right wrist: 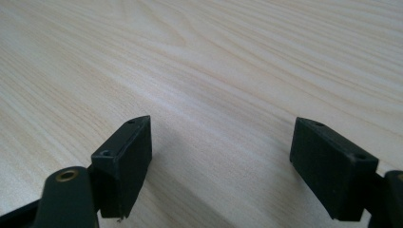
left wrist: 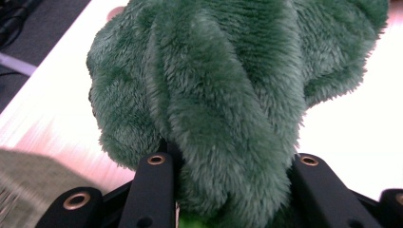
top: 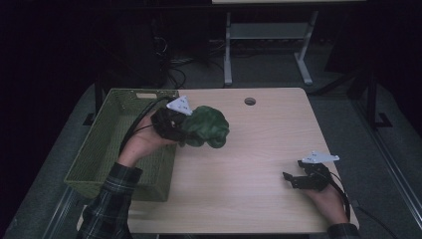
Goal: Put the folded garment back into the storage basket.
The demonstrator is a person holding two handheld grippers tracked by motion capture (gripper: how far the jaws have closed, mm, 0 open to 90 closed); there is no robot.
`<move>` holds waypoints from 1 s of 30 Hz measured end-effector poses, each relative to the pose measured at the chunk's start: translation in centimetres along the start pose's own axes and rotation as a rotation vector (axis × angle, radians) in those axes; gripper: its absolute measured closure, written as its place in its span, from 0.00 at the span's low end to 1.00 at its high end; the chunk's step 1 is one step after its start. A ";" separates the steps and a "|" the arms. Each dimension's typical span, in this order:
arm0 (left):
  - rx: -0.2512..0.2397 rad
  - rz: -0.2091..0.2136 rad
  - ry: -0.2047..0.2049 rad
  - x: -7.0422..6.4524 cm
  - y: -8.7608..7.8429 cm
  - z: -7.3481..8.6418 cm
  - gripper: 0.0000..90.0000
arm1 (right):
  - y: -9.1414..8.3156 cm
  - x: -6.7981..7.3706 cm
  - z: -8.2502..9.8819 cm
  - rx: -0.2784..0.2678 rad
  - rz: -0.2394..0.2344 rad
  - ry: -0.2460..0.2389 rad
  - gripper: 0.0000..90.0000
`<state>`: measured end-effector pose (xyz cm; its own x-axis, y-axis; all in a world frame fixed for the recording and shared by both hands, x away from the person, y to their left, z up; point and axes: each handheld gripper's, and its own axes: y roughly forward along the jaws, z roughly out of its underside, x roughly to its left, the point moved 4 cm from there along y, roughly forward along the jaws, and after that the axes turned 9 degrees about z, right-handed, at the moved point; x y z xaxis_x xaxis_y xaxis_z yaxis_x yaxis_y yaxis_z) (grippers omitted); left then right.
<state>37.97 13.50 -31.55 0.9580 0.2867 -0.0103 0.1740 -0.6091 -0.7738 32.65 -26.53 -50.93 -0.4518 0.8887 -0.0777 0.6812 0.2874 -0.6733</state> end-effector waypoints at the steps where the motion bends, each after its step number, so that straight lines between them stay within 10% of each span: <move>1: -0.004 -0.009 -0.008 0.2 -0.4 0.3 0.72 | 0.0 0.0 0.0 0.000 0.000 0.000 0.24; 17: -0.025 -0.147 -0.142 2.4 -6.4 7.2 0.72 | 0.0 0.0 0.0 0.002 0.004 0.005 0.24; 30: 0.018 -0.239 -0.249 3.3 -7.2 12.9 0.72 | 0.0 0.0 0.0 0.002 0.005 0.004 0.24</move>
<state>36.94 28.43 -34.17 0.8049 0.5931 0.0201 0.3810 -0.4904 -0.7838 32.67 -26.54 -50.93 -0.4457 0.8918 -0.0783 0.6827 0.2820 -0.6740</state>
